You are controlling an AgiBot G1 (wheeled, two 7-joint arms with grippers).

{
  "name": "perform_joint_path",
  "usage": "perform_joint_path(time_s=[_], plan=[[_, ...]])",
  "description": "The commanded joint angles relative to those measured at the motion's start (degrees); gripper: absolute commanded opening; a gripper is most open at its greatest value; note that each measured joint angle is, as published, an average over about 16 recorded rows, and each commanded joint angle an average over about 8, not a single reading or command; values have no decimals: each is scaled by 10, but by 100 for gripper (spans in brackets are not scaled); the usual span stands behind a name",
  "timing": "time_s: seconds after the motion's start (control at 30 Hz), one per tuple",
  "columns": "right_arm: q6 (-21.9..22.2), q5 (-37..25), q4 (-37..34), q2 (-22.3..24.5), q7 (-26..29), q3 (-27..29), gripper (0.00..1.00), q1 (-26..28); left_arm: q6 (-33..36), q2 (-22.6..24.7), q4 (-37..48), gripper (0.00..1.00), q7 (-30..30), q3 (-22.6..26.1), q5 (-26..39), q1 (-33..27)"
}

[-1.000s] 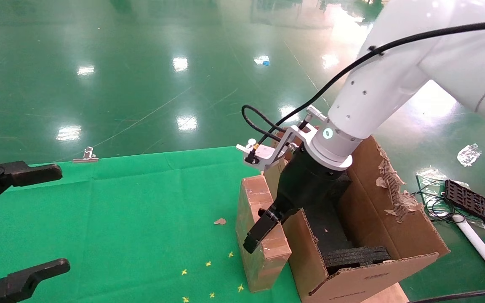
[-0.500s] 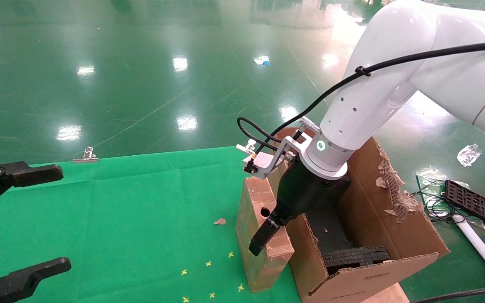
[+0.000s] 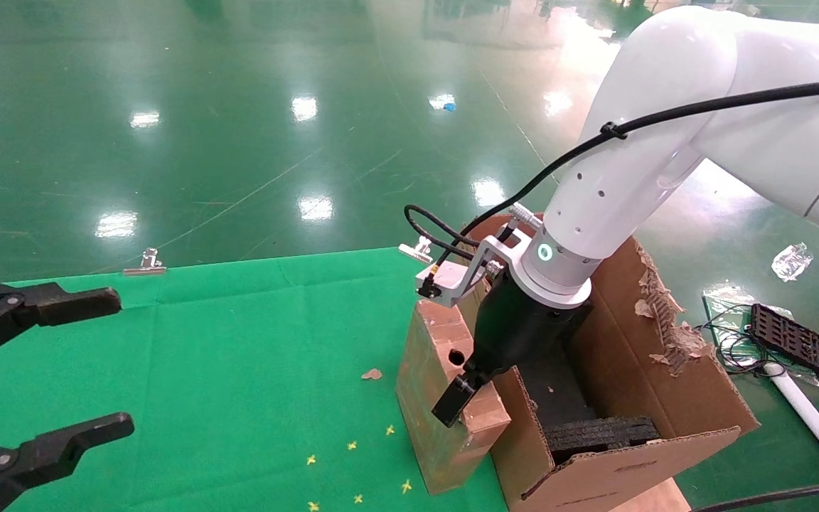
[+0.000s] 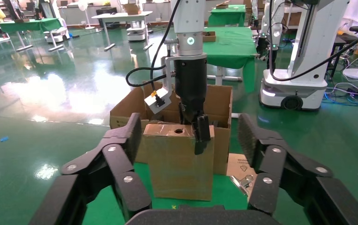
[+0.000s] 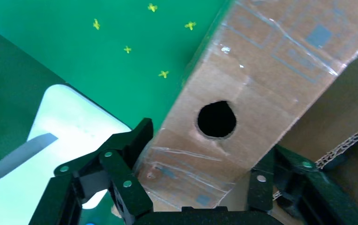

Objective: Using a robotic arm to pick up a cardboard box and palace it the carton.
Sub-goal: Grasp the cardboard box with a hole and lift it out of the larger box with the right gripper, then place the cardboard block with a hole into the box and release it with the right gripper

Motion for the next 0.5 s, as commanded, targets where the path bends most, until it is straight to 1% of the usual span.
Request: perform_joint_path(time_s=[0.03, 0.2, 0.3, 0.5], plan=[[1, -4, 2, 0, 0, -2, 0, 0, 0, 0, 0, 0, 0, 0, 0, 0], [19, -5, 23, 17, -10, 5, 0, 3, 0, 0, 0, 0, 0, 0, 0, 0], [35, 6, 38, 37, -22, 16, 0, 4, 0, 0, 0, 0, 0, 0, 0, 0], [68, 52, 53, 97, -78, 61, 0, 23, 0, 0, 0, 0, 0, 1, 0, 0]])
